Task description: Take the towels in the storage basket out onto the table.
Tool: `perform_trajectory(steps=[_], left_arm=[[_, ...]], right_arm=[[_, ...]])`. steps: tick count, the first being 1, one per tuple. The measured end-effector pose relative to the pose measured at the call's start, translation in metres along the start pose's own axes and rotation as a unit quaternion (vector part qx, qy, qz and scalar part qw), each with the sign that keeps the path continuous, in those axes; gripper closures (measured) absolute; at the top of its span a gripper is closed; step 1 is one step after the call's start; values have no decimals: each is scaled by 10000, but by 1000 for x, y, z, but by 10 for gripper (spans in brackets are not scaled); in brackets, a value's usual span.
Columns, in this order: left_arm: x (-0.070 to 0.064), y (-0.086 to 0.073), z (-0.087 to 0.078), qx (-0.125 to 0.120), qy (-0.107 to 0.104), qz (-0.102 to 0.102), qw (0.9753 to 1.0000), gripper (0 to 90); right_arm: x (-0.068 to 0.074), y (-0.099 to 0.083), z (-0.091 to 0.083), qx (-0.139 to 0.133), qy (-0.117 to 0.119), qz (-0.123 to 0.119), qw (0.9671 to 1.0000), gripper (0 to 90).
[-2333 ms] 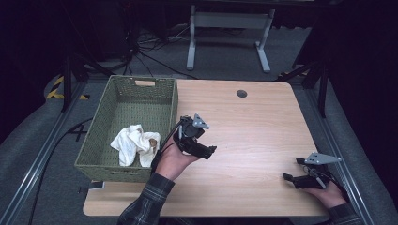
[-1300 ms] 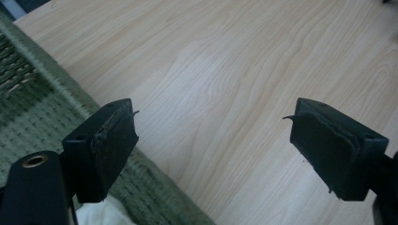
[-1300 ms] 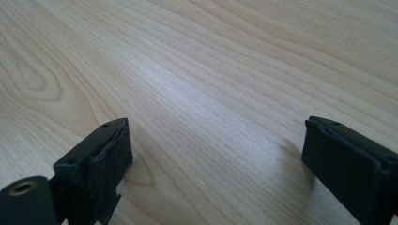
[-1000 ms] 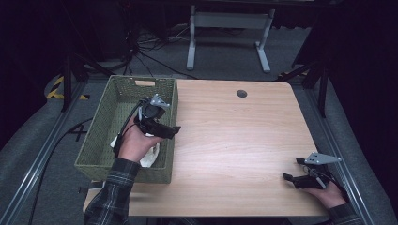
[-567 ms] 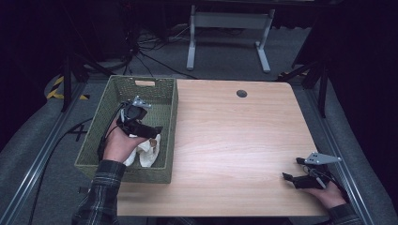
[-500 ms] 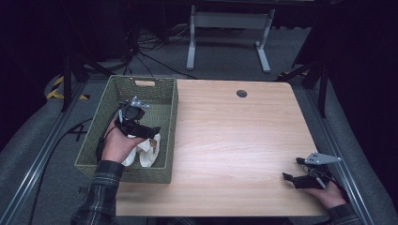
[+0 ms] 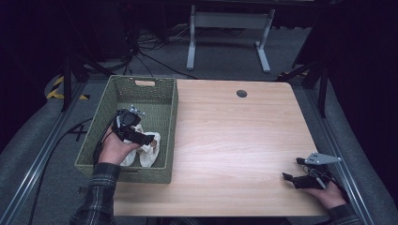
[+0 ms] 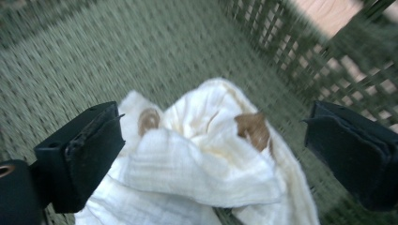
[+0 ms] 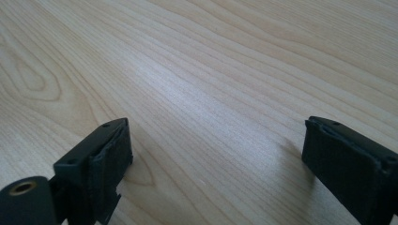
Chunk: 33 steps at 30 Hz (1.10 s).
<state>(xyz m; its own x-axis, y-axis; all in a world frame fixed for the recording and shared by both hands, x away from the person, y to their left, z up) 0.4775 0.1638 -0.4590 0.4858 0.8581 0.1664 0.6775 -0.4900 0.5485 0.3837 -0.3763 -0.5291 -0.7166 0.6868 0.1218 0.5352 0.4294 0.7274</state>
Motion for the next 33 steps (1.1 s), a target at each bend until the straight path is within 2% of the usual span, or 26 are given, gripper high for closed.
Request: perform_trajectory(steps=[1,4,6,10,14,17,21,23,25,29,32,33], left_arm=[[-1,-4,5,92,-52,7,9999,36],[0,-11,15,271,-14,49,9996,22],[0,-16,21,500,-38,57,9987,2],[-3,-19,29,627,-62,123,9979,0],[-3,-25,40,951,117,243,9951,0],[-4,-27,43,1033,49,240,9944,4],[-5,-30,46,1156,66,287,9929,25],[-6,-33,49,1331,77,410,9902,33],[-7,-35,50,1379,57,401,9896,42],[-8,-36,50,1433,34,430,9887,83],[-9,-36,48,1417,-2,461,9888,177],[-9,-35,47,1397,1,494,9890,275]], right_arm=[[0,0,0,0,0,-1,10000,91],[0,0,0,1,-1,0,10000,91],[0,0,0,-1,0,1,10000,91],[0,0,0,-1,0,0,10000,91],[0,0,0,2,-8,-21,10000,91],[1,-1,-1,2,-9,-4,10000,91],[1,-1,-1,-1,-12,-19,10000,91],[2,-2,-1,1,-5,-4,10000,91],[2,-2,-1,0,-5,-4,10000,91],[1,-2,-1,0,-13,-20,10000,91],[2,-2,-1,-2,-12,-16,10000,91],[2,-2,-1,0,-6,-9,10000,91]])
Point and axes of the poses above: each handheld gripper's, and its own axes: z roughly forward along the jaws, y roughly out of its top, x roughly to its left, the point moved 9 cm from there along z, roughly forward along the jaws, and after that the axes turned 12 degrees about y, right-handed, at the moved point
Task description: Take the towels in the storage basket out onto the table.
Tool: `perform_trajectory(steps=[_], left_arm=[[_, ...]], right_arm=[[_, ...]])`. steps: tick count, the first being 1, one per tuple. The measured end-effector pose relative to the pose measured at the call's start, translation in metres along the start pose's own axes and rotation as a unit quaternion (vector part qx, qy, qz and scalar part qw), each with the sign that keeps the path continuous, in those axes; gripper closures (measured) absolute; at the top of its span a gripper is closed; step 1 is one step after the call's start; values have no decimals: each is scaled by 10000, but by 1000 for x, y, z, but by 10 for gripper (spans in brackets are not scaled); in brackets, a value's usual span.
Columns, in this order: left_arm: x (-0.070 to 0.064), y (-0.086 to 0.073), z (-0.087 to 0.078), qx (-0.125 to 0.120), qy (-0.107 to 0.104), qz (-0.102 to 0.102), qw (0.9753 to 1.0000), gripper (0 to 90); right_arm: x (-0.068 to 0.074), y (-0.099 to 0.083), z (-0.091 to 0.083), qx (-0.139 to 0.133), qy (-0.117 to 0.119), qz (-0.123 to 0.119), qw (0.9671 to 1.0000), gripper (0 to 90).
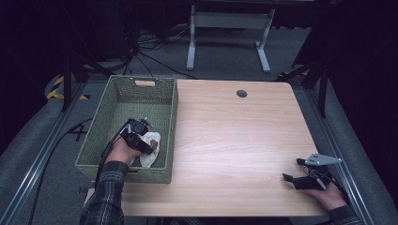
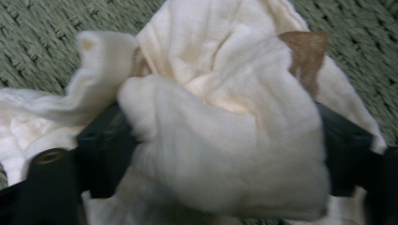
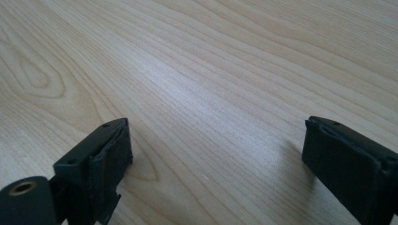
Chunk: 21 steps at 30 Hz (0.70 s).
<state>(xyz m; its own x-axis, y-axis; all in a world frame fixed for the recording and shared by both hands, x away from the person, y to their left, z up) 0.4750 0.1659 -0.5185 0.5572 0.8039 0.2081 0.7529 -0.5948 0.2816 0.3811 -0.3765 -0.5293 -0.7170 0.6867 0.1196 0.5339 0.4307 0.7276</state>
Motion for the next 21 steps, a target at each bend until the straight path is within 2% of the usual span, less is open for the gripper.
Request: perform_trajectory(steps=[2,3,4,5,12,14,15,18,21], left_arm=[[2,0,-3,-13,51,17,10000,432],[3,-1,-7,-66,22,-114,9999,521],[3,-1,-7,-66,22,-114,9999,601],[3,-2,-9,-67,-40,-167,9998,640],[4,0,-15,-185,-74,-230,9995,695],[4,2,-19,-361,-173,-325,9987,699],[4,2,-19,-361,-173,-325,9987,700],[8,5,-26,-621,-198,-395,9971,701],[8,6,-30,-716,-235,-428,9962,702]], right_arm=[[0,0,0,0,5,6,10000,91],[0,0,0,-1,6,8,10000,91],[0,0,0,-1,6,8,10000,91],[0,0,0,2,2,2,10000,91],[0,0,0,1,0,-1,10000,91],[0,0,0,-1,5,6,10000,91],[0,0,0,-1,5,6,10000,91],[0,0,0,-3,2,-1,10000,91],[0,0,0,-3,-4,-11,10000,91]])
Point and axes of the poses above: each handheld gripper's, and its own axes: z roughly forward along the jaws, y roughly out of its top, x roughly to its left, the point moved 9 cm from there along z, roughly forward along the jaws, and after that the axes turned 12 degrees about y, right-handed, at the moved point
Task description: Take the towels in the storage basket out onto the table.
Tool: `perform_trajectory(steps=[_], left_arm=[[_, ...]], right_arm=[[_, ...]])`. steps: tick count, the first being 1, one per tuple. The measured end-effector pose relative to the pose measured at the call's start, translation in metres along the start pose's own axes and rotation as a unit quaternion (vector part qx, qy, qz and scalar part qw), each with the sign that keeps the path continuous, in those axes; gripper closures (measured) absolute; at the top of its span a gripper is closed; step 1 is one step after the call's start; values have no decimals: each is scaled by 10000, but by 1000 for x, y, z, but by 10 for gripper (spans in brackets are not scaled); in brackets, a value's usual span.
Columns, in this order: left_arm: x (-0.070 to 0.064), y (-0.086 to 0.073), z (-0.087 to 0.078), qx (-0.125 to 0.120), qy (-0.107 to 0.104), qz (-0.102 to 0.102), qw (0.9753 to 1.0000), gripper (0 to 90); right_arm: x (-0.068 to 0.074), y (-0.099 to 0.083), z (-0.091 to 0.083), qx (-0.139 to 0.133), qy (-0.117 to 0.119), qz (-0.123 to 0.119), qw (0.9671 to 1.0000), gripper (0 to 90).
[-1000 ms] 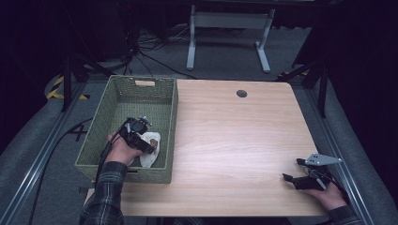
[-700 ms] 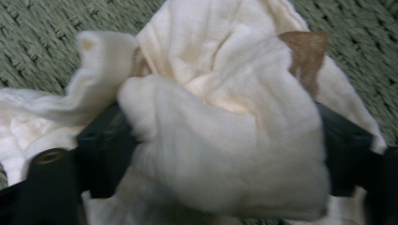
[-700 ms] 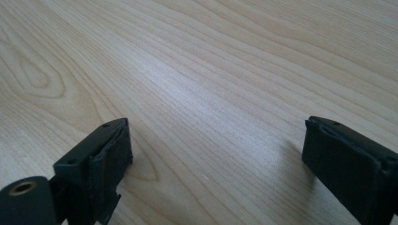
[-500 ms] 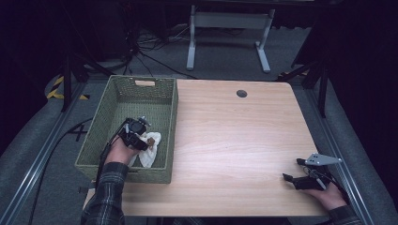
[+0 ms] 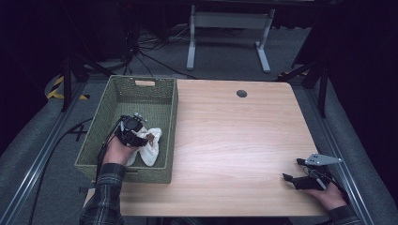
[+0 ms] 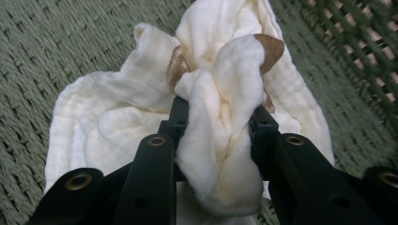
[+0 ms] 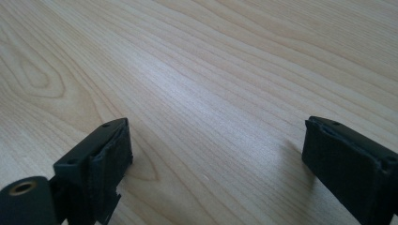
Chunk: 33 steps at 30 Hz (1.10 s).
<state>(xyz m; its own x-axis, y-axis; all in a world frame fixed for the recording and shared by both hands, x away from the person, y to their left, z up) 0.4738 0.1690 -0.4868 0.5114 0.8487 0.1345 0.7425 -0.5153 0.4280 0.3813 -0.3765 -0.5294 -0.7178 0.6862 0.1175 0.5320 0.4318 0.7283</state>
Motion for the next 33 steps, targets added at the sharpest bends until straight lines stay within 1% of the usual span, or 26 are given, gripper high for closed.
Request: perform_trajectory(steps=[1,2,3,5,8,12,13,17,20,22,23,24,25,26,27,28,29,31,33], left_arm=[[0,1,-2,-47,1,-32,10000,702],[1,4,-7,-170,-22,-60,9998,703],[1,4,-7,-170,-22,-60,9998,704],[3,7,-15,-341,-39,-97,9994,704],[5,12,-25,-616,-139,-213,9978,706],[8,19,-39,-845,-87,-221,9961,708],[8,19,-39,-845,-87,-221,9961,708],[8,25,-50,-1029,-75,-242,9944,708],[7,29,-58,-1093,-69,-242,9937,709],[7,33,-63,-1183,-78,-268,9926,710],[6,37,-68,-1259,-84,-266,9916,711],[6,37,-68,-1259,-84,-266,9916,711],[5,40,-72,-1323,-86,-278,9908,711],[4,42,-75,-1350,-90,-323,9903,712],[1,46,-82,-1433,-108,-285,9892,712],[1,46,-82,-1433,-108,-285,9892,712],[0,49,-86,-1486,-116,-227,9886,712],[-3,56,-94,-1579,-115,-237,9871,712],[-7,62,-99,-1670,-181,-172,9856,712]], right_arm=[[0,0,0,1,-3,-3,10000,91],[0,0,0,2,-5,-3,10000,91],[0,0,0,2,-5,-3,10000,91],[0,0,0,-1,-2,0,10000,91],[0,0,0,-1,0,2,10000,91],[0,0,0,2,9,14,10000,91],[0,0,0,2,9,14,10000,91],[0,0,0,1,9,16,10000,91],[0,0,0,2,5,13,10000,91],[0,0,0,-2,2,3,10000,91],[0,0,0,-3,-2,-6,10000,91],[0,0,0,0,-4,-1,10000,91],[0,0,0,0,-4,-1,10000,91],[0,0,0,-2,-4,-2,10000,91],[0,0,0,1,-5,-7,10000,91],[0,0,0,-1,-3,-3,10000,91],[0,0,0,-1,-3,-3,10000,91],[0,0,0,-1,-3,-4,10000,91],[0,0,0,0,-5,-6,10000,91]])
Point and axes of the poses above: each handheld gripper's, and its own axes: z roughly forward along the jaws, y roughly out of its top, x roughly to its left, the point moved 9 cm from there along z, roughly forward along the jaws, and after that the axes turned 12 degrees about y, right-handed, at the moved point
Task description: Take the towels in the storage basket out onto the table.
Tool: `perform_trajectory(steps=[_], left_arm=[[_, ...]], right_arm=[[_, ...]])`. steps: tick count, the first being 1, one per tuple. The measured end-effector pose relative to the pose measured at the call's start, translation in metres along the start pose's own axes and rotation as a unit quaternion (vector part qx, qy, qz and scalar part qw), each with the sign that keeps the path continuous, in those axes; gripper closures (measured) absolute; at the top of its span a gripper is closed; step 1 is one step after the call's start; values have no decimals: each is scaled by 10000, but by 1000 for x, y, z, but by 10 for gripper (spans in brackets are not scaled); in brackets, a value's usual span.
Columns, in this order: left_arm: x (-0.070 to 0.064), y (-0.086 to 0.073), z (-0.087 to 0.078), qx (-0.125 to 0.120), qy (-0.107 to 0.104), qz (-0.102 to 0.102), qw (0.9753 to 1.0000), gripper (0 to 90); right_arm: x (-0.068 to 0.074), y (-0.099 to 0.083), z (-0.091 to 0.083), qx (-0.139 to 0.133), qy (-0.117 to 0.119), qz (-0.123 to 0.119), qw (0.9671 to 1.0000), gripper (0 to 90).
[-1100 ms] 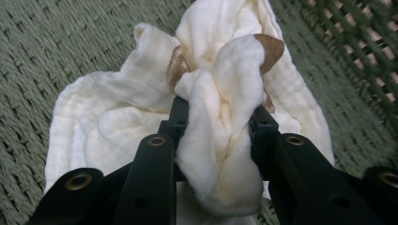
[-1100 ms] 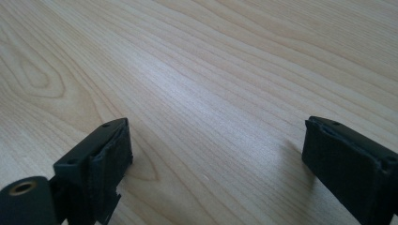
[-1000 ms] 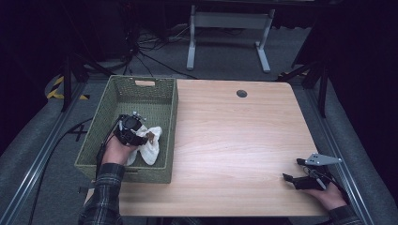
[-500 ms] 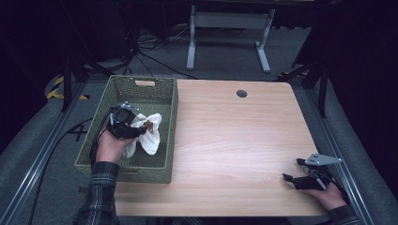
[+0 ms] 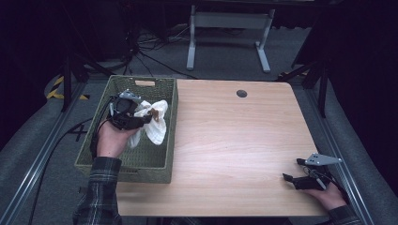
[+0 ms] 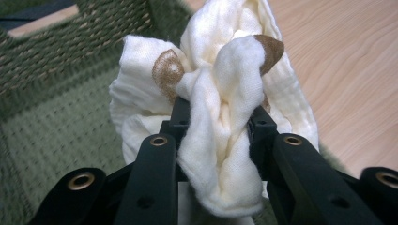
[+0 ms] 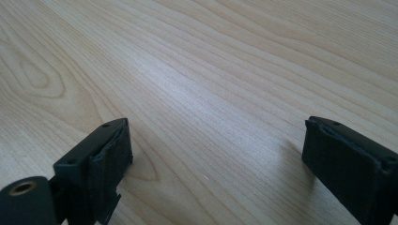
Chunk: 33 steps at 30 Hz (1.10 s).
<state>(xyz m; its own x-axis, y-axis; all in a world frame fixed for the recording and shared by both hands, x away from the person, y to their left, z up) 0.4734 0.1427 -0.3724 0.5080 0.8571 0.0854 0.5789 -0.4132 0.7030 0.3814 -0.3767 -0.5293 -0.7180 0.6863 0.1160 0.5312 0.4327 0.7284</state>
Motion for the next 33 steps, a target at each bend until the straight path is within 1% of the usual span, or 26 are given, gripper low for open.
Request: perform_trajectory(steps=[5,6,8,9,10,11,13,14,15,16,17,18,19,20,23,26,27,28,31,33], left_arm=[[-14,15,-3,-160,-136,52,9998,712],[-19,19,-4,-154,-195,79,9997,712],[-27,27,-3,-213,-216,128,9995,713],[-27,27,-3,-213,-216,128,9995,713],[-31,30,-3,-215,-225,212,9993,713],[-38,37,-4,-272,-281,263,9989,713],[-45,43,-5,-329,-306,298,9985,713],[-45,43,-5,-329,-306,298,9985,713],[-48,47,-6,-367,-322,356,9982,713],[-56,53,-6,-420,-400,383,9976,714],[-56,53,-6,-420,-400,383,9976,714],[-59,57,-6,-447,-430,402,9973,714],[-68,63,-5,-485,-495,457,9965,714],[-68,63,-5,-485,-495,457,9965,714],[-83,71,-4,-531,-588,542,9954,714],[-95,77,0,-552,-675,589,9944,715],[-103,81,4,-538,-737,609,9940,715],[-103,81,4,-538,-737,609,9940,715],[-116,86,9,-566,-798,650,9931,715],[-125,89,13,-572,-874,680,9922,715]], right_arm=[[0,0,0,-1,1,1,10000,91],[0,0,0,2,1,1,10000,91],[0,0,0,-1,2,2,10000,91],[0,0,0,-1,2,2,10000,91],[0,0,0,-2,2,1,10000,91],[0,0,0,0,1,3,10000,91],[1,0,0,3,14,32,10000,91],[1,0,0,3,14,32,10000,91],[0,0,0,1,8,18,10000,91],[0,0,0,0,1,3,10000,91],[0,0,0,-1,2,2,10000,91],[0,0,0,-1,2,2,10000,91],[0,0,0,-2,3,8,10000,91],[0,0,0,-2,3,8,10000,91],[0,0,0,0,1,0,10000,91],[0,0,0,3,7,14,10000,91],[0,0,0,1,0,0,10000,91],[0,0,0,1,0,0,10000,91],[0,0,0,1,2,4,10000,91],[0,0,0,-1,0,0,10000,91]])
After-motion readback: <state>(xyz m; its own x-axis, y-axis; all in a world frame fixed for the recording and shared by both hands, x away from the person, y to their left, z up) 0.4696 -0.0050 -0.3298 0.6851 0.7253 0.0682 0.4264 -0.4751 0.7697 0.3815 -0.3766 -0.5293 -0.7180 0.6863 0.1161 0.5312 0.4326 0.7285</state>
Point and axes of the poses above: each handheld gripper's, and its own axes: z roughly forward along the jaws, y roughly out of its top, x roughly to its left, the point moved 9 cm from there along z, roughly forward along the jaws, and after that the axes turned 12 degrees about y, right-handed, at the moved point
